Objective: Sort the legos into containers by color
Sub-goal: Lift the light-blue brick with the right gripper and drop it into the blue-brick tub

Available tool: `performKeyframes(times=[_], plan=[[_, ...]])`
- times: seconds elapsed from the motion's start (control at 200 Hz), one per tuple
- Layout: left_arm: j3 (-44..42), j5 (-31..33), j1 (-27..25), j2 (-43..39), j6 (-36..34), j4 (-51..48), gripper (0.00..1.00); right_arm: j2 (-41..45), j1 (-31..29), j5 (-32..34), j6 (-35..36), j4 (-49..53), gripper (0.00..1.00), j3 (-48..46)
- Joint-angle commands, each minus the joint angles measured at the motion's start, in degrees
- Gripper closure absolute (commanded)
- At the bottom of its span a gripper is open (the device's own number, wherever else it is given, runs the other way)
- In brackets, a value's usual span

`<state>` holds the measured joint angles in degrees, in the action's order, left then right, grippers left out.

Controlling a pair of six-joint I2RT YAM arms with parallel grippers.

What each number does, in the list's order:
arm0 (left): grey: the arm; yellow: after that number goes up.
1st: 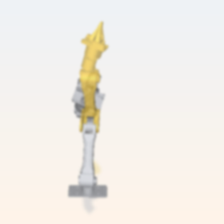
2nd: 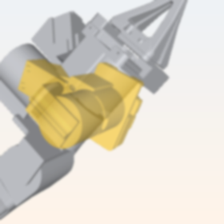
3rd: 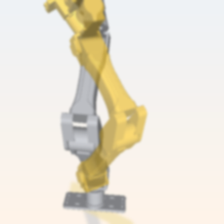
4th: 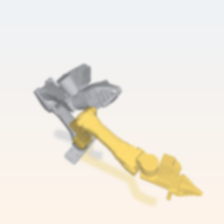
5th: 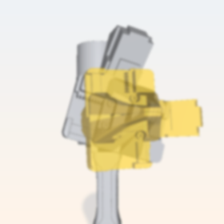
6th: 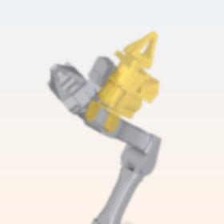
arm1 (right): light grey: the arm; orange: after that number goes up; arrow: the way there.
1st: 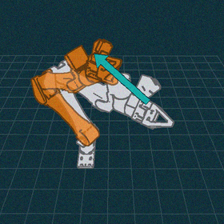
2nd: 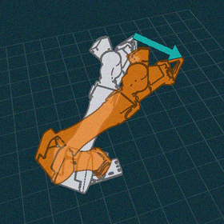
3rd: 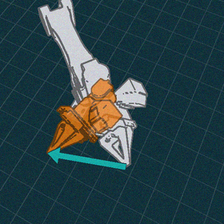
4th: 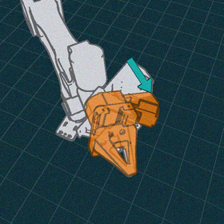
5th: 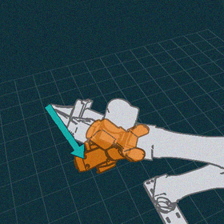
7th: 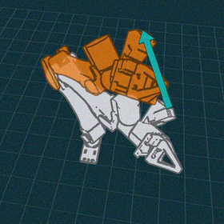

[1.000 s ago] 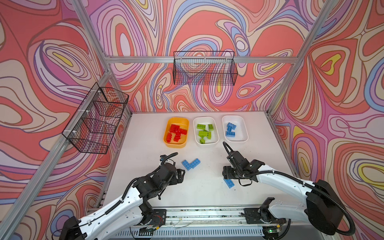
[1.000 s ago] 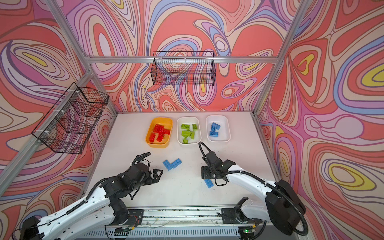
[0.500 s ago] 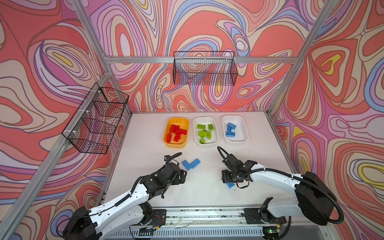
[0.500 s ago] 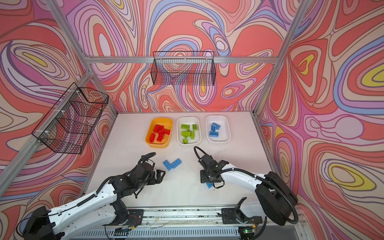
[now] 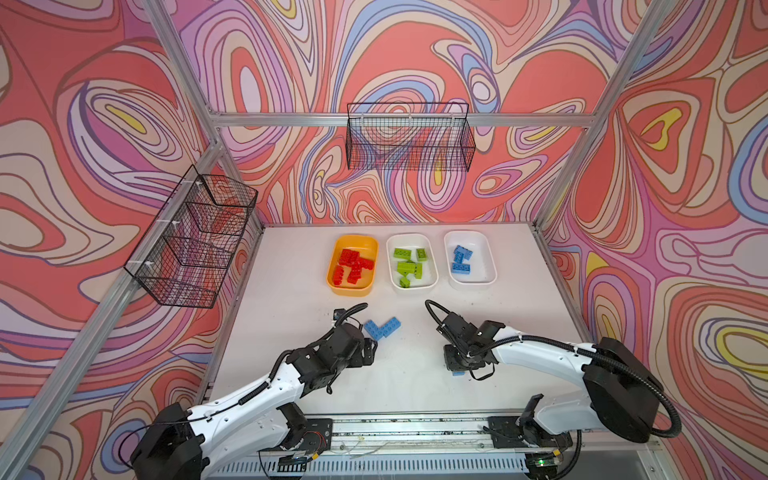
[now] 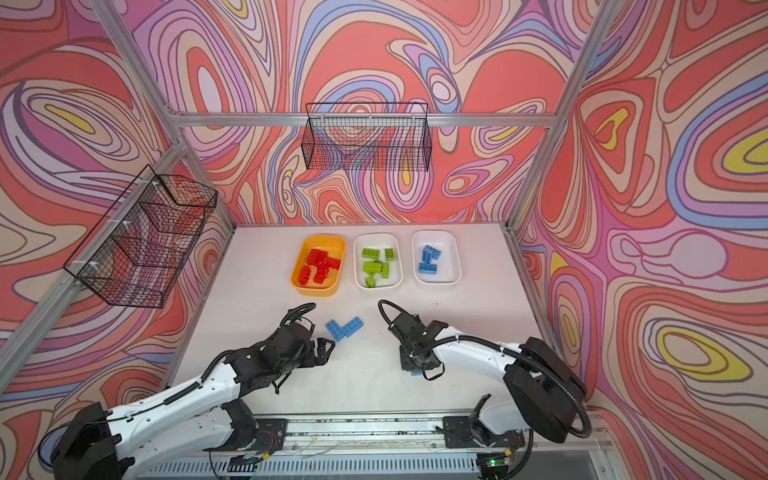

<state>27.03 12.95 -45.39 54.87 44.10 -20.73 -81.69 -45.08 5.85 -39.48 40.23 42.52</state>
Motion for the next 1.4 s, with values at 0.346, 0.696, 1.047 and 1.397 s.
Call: performKeyframes(times=[0.346, 0.696, 1.047, 1.397], plan=[[6.9, 4.0, 0.5, -0.7, -5.2, -3.9, 0.0, -14.0, 22.6, 11.2, 14.0, -2.7, 0.83, 31.3], [7.4, 5.5, 1.9, -2.0, -6.1, -6.0, 0.0, -36.0, 32.5, 9.0, 17.4, -4.4, 0.8, 51.7], [7.2, 6.1, 2.9, -3.5, -6.4, -7.6, 0.0, -26.4, 29.0, 4.8, 16.9, -4.0, 0.06, 47.4], [18.5, -2.2, 2.9, 16.7, -20.6, -2.9, 0.01, -1.8, 24.3, -6.8, 12.5, -7.8, 0.02, 17.7]])
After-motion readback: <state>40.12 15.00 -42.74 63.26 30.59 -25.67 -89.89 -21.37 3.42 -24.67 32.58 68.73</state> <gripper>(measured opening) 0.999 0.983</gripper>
